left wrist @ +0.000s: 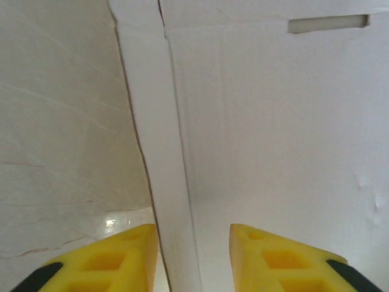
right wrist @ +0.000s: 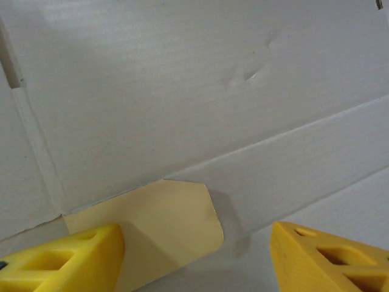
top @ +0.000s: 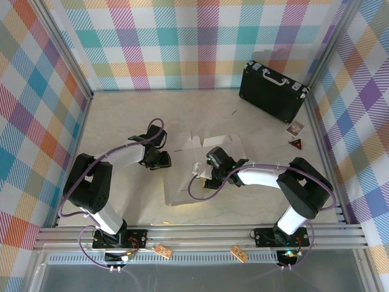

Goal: Fold the paper box

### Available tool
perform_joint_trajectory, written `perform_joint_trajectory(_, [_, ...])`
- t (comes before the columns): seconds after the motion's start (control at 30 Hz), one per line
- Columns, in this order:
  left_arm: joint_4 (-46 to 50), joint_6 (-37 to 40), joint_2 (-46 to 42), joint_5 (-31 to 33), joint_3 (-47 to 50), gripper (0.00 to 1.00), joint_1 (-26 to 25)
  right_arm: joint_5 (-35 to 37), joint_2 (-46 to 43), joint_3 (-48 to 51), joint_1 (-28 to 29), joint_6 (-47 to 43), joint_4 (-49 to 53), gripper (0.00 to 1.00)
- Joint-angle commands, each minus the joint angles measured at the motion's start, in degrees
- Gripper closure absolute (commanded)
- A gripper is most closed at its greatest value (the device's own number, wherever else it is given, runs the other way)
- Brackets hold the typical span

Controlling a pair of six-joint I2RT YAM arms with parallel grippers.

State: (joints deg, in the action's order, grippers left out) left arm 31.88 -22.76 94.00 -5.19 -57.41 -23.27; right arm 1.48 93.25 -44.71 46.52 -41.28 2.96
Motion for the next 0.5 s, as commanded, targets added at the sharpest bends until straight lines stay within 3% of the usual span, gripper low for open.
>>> perform_joint_trajectory(0.0, [5.93,-1.08,-3.61,3.69,-3.8,0.59,-0.66,0.8,2.47,-0.2,-0.07,1.31,5.19,0.35])
perform_joint_trajectory(0.23, [9.32,-4.29,-9.7,5.09,-5.95,0.62,-0.63,0.06,2.28,-4.43,1.3,6.39,9.76,0.35])
perform_joint_trajectory(0.4, [4.62,-6.69,-10.98,-9.65,-4.09,0.79,-0.66,-2.73,5.54,-10.41,5.21,10.78,14.43,0.36])
perform_joint_trajectory(0.47, [3.27,-7.55,-9.76,-12.74,-3.77,0.86,-0.7,-4.62,6.79,-11.33,5.33,14.94,12.47,0.37])
